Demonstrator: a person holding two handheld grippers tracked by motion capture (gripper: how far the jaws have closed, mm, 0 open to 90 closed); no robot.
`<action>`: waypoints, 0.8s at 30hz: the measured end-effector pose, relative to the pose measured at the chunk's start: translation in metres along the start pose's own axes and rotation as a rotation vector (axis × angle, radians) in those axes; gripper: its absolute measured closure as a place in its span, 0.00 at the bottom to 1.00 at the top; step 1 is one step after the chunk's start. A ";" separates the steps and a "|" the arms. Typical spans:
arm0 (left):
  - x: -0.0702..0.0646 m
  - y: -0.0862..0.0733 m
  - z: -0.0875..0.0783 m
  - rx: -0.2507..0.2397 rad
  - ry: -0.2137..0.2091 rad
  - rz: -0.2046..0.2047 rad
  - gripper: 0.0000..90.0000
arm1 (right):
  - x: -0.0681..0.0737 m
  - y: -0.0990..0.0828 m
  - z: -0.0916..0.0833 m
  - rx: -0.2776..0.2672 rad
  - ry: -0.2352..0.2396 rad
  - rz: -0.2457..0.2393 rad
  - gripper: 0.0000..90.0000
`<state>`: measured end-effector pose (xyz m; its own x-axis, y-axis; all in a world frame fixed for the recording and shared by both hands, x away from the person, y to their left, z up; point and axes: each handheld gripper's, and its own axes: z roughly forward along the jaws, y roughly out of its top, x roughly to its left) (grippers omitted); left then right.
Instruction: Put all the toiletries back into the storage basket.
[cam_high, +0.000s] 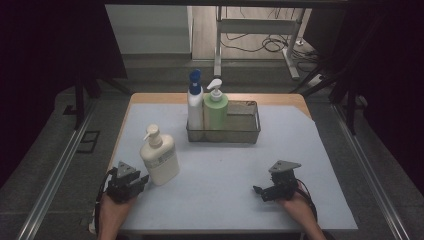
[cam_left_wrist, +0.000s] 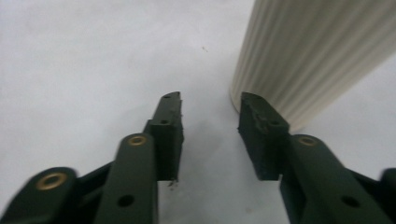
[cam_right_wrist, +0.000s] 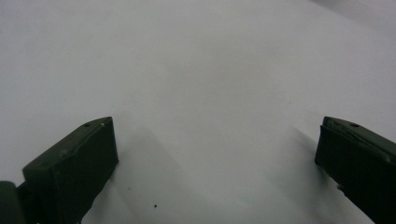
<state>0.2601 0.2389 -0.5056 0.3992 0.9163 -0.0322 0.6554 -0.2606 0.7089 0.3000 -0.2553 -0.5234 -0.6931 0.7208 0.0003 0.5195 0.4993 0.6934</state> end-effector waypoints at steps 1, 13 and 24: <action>0.002 0.001 0.001 -0.004 -0.012 -0.005 0.72 | 0.000 0.000 0.000 0.000 0.000 0.000 0.00; 0.008 0.012 0.013 -0.004 -0.085 -0.012 0.89 | 0.000 0.000 0.000 0.000 -0.002 -0.001 0.00; 0.004 0.008 0.017 -0.010 -0.114 -0.018 0.96 | 0.000 0.000 0.000 0.002 -0.002 0.001 0.00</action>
<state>0.2778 0.2356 -0.5122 0.4585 0.8799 -0.1246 0.6565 -0.2409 0.7148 0.2999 -0.2551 -0.5233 -0.6918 0.7221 -0.0009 0.5210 0.5001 0.6917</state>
